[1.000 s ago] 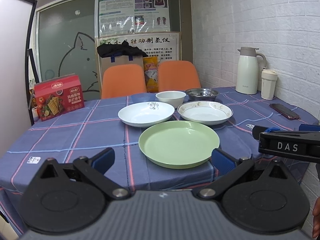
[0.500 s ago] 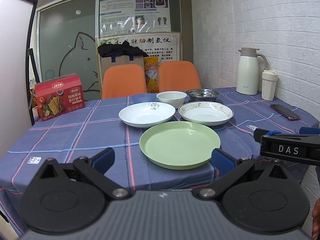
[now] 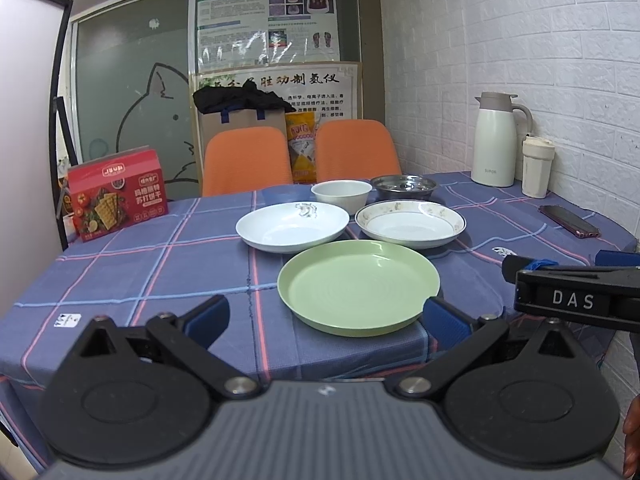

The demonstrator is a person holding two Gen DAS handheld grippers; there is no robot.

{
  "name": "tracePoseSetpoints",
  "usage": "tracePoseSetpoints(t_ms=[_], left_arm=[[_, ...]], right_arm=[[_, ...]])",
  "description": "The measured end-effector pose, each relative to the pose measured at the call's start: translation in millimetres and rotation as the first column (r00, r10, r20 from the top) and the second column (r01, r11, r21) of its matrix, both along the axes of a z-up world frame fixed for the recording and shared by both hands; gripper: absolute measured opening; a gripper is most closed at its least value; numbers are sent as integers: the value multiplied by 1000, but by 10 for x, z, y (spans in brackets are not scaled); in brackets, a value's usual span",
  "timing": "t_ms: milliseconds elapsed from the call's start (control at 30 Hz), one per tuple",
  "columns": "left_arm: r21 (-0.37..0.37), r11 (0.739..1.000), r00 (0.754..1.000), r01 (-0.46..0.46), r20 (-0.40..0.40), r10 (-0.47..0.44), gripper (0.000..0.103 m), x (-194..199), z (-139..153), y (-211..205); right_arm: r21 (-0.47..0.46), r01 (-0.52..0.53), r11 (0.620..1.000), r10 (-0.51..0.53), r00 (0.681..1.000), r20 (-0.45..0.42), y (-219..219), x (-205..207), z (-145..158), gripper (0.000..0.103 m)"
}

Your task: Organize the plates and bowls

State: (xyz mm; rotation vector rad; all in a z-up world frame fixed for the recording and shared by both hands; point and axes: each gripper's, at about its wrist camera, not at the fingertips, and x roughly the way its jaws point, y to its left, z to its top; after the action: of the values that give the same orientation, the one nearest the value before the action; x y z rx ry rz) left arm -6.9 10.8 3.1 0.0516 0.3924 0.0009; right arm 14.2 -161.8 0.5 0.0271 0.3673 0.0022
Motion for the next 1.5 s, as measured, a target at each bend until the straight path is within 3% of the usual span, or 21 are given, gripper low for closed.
tracePoseSetpoints(t_ms=[267, 567, 967, 1300, 1500], left_arm=[[-5, 1000, 1000, 1, -14, -1, 103, 108, -25, 23], [-11, 1000, 990, 6, -143, -8, 103, 562, -196, 38], [-68, 998, 975, -12, -223, -3, 103, 1279, -3, 255], [-91, 994, 935, -54, -355, 18, 103, 1913, -105, 531], [-155, 988, 901, 7, -428, -73, 103, 2057, -166, 686]], right_arm=[[1, 6, 1000, -6, 1000, 1, -30, 34, -6, 89], [21, 48, 999, -46, 996, -76, -149, 338, -123, 89], [65, -9, 998, 18, 992, -128, -38, 938, -44, 89], [62, -64, 996, 78, 961, -265, 26, 1473, -184, 89], [72, -165, 984, 179, 926, -333, 134, 1478, -243, 89]])
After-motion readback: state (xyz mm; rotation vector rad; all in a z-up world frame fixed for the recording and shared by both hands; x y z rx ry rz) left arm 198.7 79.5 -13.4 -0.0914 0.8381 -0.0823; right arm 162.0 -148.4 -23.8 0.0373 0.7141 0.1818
